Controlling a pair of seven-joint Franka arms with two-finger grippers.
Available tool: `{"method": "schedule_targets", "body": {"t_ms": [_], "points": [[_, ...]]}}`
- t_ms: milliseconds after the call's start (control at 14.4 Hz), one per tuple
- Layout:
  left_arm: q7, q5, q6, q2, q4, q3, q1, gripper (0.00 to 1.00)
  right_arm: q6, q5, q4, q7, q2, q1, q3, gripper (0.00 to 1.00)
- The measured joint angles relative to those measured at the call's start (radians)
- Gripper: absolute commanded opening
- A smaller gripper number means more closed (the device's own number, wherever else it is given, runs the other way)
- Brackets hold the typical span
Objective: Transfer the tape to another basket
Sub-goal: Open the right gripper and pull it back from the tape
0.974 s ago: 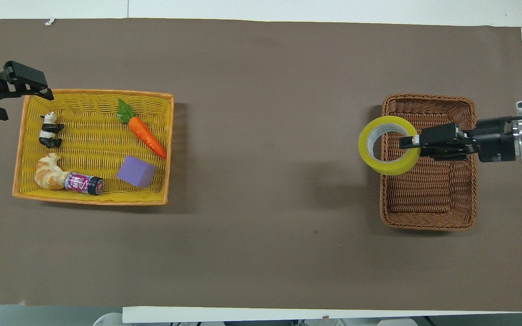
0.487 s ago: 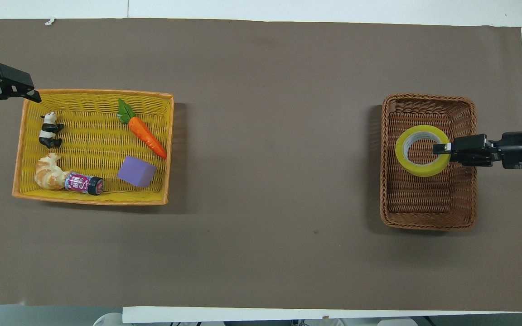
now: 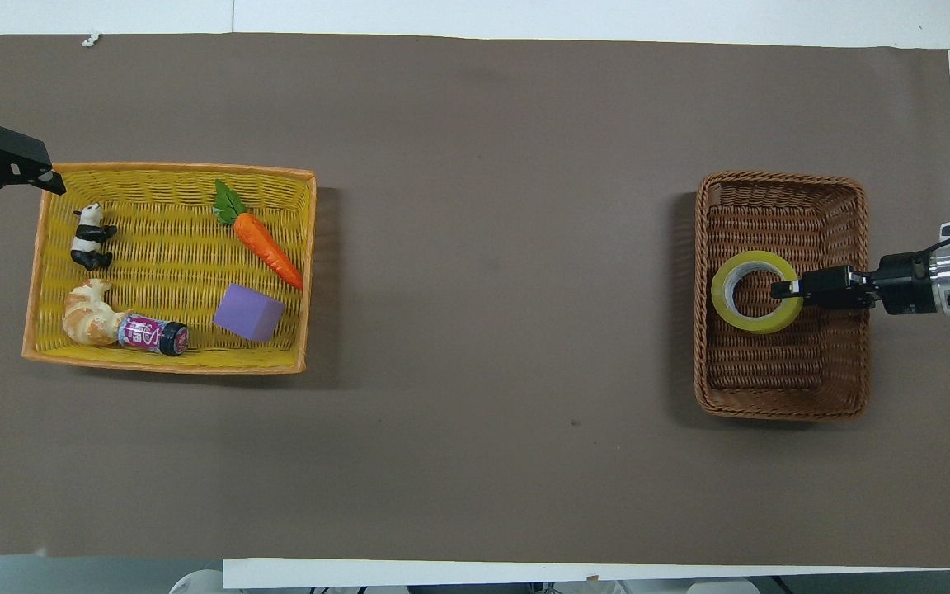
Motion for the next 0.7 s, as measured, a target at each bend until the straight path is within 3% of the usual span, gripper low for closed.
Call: {"method": "schedule_targets", "body": {"t_ms": [278,696], "points": [[0.134,0.001,-0.058,-0.02,-0.016,-0.001,0.014,1.0,0.016,-0.106,0.015,-0.002,-0.002,-0.009,-0.001,1.0],[0.244,0.001,-0.098,-0.037,-0.055,-0.007,0.03,1.0,0.0,-0.335,0.164,-0.002,-0.079,-0.005,0.013,1.0]]}}
